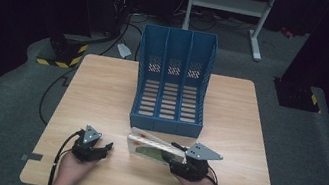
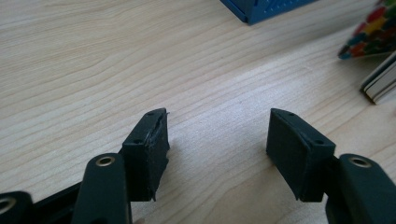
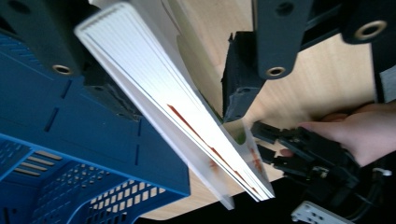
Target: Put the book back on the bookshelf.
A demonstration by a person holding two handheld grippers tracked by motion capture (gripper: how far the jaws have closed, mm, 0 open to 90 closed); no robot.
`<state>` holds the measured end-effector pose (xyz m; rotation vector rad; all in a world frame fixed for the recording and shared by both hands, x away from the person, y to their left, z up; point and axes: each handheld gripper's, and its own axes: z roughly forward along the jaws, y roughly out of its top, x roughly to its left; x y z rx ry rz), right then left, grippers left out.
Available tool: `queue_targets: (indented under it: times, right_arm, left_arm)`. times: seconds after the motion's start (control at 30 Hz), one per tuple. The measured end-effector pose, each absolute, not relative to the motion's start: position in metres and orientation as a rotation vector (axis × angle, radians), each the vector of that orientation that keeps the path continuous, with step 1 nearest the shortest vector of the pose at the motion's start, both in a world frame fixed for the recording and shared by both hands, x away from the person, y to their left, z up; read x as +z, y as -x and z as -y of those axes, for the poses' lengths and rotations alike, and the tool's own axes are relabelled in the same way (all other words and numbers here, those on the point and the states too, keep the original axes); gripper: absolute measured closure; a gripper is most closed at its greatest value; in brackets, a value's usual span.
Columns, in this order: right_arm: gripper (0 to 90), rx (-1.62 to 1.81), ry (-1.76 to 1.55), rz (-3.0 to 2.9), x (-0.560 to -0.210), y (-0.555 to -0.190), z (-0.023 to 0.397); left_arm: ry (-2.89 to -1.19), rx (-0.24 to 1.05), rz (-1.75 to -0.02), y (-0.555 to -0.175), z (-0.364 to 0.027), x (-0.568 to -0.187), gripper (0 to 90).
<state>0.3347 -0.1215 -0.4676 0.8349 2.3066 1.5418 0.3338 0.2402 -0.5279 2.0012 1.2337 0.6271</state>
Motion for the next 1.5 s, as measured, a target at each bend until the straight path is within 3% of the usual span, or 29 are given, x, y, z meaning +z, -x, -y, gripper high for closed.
queue_targets:
  times: [0.27, 0.7, 0.97, 1.5]
  right_arm:
    - [73.8, 1.559, -0.767, -2.297, -0.463, -0.323, 0.121]
    - [65.8, 1.492, -0.885, -2.286, -0.454, -0.321, 0.107]
    - [70.3, 1.421, -0.922, -2.288, -0.452, -0.323, 0.103]
    - [70.9, 1.358, -0.912, -2.325, -0.452, -0.325, 0.096]
  left_arm:
    - [-1.999, 0.617, -1.242, -0.334, -0.241, -0.528, 38.8]
    - [-2.004, 0.606, -1.232, -0.334, -0.241, -0.528, 39.3]
    - [-2.006, 0.606, -1.231, -0.334, -0.241, -0.528, 39.3]
    - [-2.004, 0.614, -1.228, -0.334, -0.24, -0.528, 40.2]
